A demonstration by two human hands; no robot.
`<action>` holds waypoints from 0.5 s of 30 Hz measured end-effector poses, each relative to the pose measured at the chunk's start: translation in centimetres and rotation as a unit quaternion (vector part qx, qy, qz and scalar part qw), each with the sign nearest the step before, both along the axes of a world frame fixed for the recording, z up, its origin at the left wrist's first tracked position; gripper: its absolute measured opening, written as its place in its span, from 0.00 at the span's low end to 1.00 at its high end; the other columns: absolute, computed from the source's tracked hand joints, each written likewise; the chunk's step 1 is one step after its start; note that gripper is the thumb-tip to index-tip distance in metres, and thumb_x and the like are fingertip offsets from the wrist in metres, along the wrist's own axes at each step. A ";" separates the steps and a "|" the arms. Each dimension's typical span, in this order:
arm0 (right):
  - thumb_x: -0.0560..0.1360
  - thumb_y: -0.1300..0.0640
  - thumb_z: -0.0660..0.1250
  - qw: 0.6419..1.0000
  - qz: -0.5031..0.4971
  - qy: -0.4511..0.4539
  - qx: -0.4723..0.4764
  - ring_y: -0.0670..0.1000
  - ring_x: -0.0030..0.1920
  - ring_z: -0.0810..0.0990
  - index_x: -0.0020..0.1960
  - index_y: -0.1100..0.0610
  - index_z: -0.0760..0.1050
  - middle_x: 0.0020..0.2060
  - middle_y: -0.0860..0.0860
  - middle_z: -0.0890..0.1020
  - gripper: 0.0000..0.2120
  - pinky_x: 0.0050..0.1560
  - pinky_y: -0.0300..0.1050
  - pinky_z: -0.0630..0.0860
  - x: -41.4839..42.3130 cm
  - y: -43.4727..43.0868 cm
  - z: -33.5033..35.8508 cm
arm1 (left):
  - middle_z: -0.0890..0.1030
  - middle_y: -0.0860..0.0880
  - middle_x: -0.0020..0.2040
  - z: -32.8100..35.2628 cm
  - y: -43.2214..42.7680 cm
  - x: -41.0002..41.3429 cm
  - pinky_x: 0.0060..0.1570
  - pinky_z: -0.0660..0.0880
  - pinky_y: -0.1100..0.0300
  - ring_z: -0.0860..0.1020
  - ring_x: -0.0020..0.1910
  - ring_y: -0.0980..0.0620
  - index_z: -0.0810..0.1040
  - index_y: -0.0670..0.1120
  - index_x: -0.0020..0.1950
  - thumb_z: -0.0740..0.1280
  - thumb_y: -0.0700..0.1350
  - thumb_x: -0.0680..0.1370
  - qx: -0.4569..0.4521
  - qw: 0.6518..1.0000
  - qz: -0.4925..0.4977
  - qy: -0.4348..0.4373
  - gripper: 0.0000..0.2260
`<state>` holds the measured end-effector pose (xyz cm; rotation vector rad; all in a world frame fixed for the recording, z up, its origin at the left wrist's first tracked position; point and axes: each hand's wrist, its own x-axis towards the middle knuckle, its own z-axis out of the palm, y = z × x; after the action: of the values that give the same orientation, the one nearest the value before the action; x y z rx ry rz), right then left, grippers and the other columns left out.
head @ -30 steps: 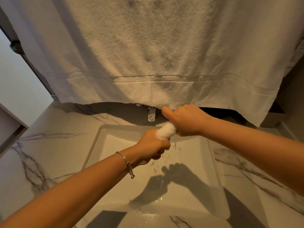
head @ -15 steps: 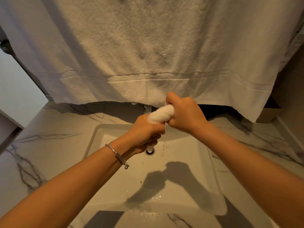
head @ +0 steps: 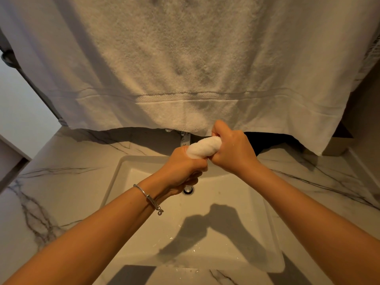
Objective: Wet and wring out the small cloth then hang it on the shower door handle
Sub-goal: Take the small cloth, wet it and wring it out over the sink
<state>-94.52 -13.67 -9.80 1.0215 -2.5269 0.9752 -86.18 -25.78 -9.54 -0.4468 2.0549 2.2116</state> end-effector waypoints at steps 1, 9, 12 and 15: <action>0.61 0.63 0.68 1.000 0.000 -0.003 0.004 0.58 0.27 0.68 0.40 0.51 0.61 0.27 0.53 0.70 0.17 0.25 0.41 0.57 0.0 0.0 -0.1 | 0.66 0.51 0.21 0.0 0.0 0.0 0.23 0.58 0.64 0.61 0.20 0.55 0.70 0.45 0.34 0.61 0.27 0.68 -0.006 1.000 -0.001 -0.003 0.12; 0.62 0.62 0.68 1.000 -0.002 -0.013 0.017 0.57 0.28 0.70 0.40 0.51 0.61 0.28 0.52 0.71 0.17 0.24 0.40 0.56 -0.1 0.2 0.1 | 0.66 0.51 0.21 0.0 -0.1 -0.2 0.22 0.59 0.64 0.61 0.20 0.55 0.68 0.45 0.33 0.61 0.27 0.67 -0.013 1.000 -0.008 -0.007 0.13; 0.62 0.61 0.69 1.000 0.007 -0.019 0.023 0.57 0.29 0.72 0.40 0.51 0.61 0.28 0.52 0.71 0.17 0.24 0.40 0.59 0.0 0.3 0.0 | 0.66 0.53 0.20 -0.1 -0.1 -0.1 0.23 0.59 0.63 0.62 0.21 0.55 0.68 0.45 0.33 0.61 0.27 0.67 -0.019 1.000 -0.011 -0.012 0.13; 0.62 0.61 0.70 0.999 0.007 -0.018 0.030 0.57 0.29 0.70 0.40 0.51 0.61 0.28 0.53 0.72 0.17 0.24 0.39 0.58 -0.2 0.2 0.2 | 0.66 0.53 0.20 0.0 -0.1 -0.1 0.23 0.58 0.63 0.61 0.21 0.55 0.67 0.45 0.32 0.61 0.27 0.67 -0.014 1.000 -0.014 -0.007 0.13</action>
<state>-94.74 -13.44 -9.60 1.0498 -2.5966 0.9363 -86.33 -25.90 -9.53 -0.4309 2.0744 2.1599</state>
